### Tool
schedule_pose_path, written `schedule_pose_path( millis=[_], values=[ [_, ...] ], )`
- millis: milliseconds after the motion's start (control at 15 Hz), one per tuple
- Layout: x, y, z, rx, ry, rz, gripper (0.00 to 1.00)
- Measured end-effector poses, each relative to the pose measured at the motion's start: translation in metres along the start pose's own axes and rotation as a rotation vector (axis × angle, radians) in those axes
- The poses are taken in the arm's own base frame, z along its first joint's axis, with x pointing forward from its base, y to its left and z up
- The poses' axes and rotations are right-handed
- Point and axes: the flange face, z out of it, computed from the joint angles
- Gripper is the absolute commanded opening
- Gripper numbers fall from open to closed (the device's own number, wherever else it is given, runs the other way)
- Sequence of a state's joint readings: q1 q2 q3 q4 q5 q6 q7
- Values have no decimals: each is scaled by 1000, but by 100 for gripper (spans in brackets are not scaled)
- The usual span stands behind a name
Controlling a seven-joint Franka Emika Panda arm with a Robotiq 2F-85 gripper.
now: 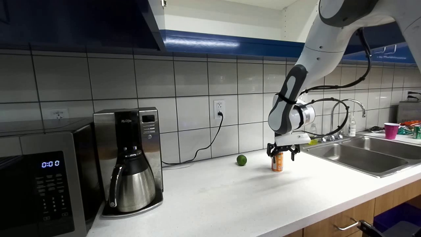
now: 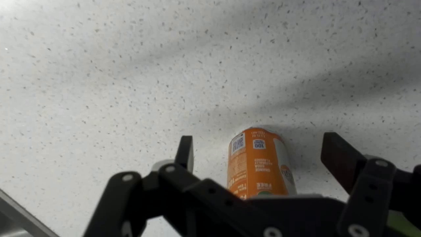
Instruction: Put the can in the cabinet
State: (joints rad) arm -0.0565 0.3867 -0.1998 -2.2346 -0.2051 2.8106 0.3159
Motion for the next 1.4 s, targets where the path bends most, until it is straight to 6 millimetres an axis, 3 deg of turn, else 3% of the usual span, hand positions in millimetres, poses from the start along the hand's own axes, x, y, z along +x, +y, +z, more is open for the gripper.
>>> schedule_pose_path(
  millis=[1400],
  values=[
    [14,-8,20,14,161,64,100]
  ],
)
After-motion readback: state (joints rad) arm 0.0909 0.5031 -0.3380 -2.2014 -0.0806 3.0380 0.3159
